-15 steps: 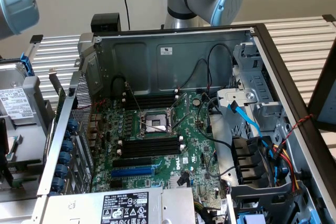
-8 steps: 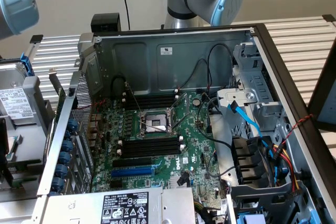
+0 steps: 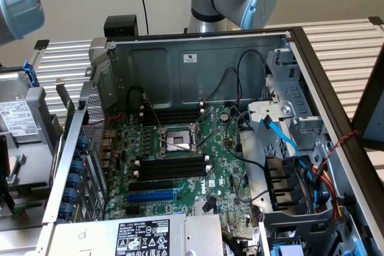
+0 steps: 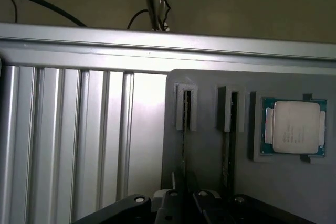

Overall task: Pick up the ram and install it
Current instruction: 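Pick up the ram and move it above insertion slot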

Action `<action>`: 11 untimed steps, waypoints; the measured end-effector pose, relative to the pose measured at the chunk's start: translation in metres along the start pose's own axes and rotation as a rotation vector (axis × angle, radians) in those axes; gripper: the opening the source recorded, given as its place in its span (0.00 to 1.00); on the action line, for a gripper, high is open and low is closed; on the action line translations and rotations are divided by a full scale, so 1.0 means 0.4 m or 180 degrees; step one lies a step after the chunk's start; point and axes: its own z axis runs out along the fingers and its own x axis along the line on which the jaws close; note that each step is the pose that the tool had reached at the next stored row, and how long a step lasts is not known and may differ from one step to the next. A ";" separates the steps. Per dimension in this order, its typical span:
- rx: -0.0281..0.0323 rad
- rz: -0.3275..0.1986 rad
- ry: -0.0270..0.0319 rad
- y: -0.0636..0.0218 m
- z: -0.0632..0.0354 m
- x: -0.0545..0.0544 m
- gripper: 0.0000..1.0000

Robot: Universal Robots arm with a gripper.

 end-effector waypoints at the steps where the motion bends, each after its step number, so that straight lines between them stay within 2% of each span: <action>1: 0.0000 0.0000 0.0000 0.000 0.000 0.000 0.13; 11: 0.0000 0.0000 0.0000 0.000 0.000 0.000 0.13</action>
